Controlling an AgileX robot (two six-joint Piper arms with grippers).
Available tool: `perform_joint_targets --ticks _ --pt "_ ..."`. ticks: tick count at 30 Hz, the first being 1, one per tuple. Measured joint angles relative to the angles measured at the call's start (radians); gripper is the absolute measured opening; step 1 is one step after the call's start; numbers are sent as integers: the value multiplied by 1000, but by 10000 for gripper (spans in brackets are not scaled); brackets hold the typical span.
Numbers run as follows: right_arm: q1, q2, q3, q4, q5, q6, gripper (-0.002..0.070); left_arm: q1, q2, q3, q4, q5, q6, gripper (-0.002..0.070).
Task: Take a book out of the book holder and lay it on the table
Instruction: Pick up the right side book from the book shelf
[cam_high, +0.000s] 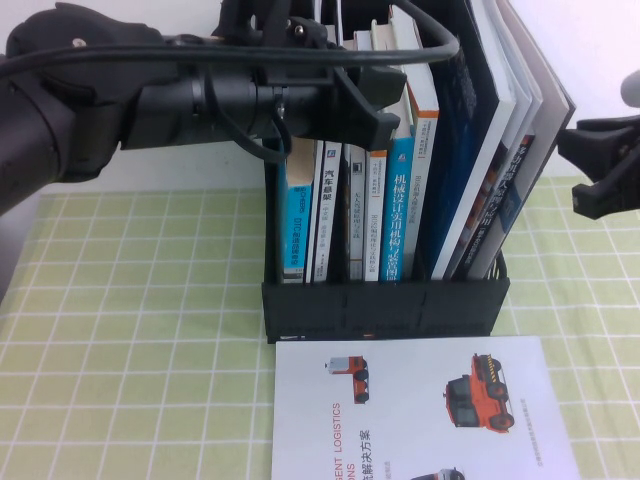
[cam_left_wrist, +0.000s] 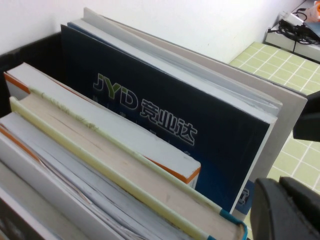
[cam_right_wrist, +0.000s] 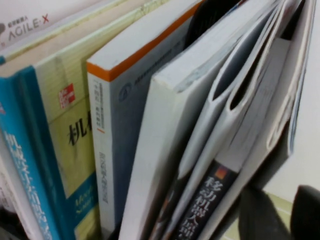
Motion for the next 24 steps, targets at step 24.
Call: perform_joint_targets --ticks 24 --pt "0 260 -177 0 91 124 110 0 0 0 -7 6 0 -3"
